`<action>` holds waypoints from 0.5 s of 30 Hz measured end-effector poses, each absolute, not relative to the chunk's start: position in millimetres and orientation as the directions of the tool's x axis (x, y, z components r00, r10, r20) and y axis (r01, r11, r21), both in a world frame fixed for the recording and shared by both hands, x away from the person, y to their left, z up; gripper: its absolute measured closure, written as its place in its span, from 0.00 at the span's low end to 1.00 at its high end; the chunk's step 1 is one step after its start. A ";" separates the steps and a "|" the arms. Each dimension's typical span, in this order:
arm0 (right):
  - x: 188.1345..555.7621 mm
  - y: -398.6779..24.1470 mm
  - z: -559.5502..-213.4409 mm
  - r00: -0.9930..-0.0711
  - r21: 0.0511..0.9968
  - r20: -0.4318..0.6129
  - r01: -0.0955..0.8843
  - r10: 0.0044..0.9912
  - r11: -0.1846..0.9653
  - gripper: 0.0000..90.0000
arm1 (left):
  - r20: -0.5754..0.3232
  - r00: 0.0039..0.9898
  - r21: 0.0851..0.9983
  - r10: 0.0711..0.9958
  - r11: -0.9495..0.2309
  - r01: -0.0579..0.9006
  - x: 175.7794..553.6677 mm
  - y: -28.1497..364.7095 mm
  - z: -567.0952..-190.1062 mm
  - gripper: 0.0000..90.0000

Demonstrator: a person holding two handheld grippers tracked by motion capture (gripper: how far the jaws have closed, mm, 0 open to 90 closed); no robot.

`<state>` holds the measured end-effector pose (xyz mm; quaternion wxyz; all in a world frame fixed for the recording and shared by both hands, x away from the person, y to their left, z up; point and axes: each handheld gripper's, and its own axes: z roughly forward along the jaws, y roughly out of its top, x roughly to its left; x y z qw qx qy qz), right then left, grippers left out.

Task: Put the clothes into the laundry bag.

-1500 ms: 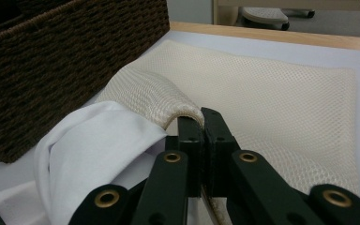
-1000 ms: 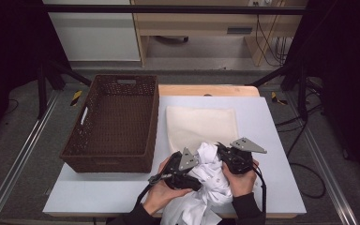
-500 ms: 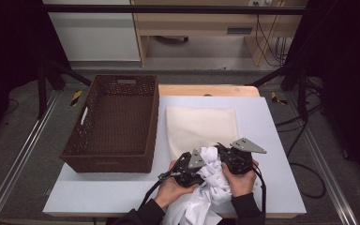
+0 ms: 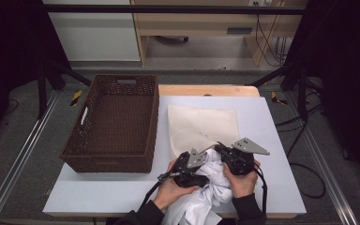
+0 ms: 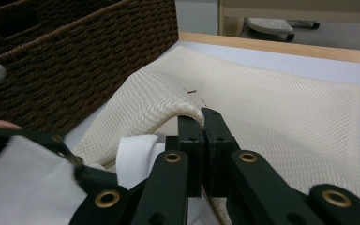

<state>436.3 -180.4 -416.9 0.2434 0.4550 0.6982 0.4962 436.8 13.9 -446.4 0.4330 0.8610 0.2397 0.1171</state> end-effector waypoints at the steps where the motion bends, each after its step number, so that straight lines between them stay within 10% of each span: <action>1: 436.5 -181.0 -417.2 -0.467 0.914 0.115 0.395 0.877 0.090 0.98 | 0.006 0.856 0.806 0.518 -0.510 0.302 433.8 16.8 -442.5 0.34; 9: 436.1 -181.9 -417.7 -0.463 0.914 0.110 0.395 0.879 0.094 0.98 | 0.010 0.860 0.856 0.511 -0.449 0.257 414.0 44.8 -409.5 0.24; 15: 435.8 -181.0 -417.3 -0.465 0.915 0.115 0.393 0.878 0.089 0.98 | -0.059 0.868 0.839 0.493 -0.447 0.311 416.3 34.3 -419.5 0.74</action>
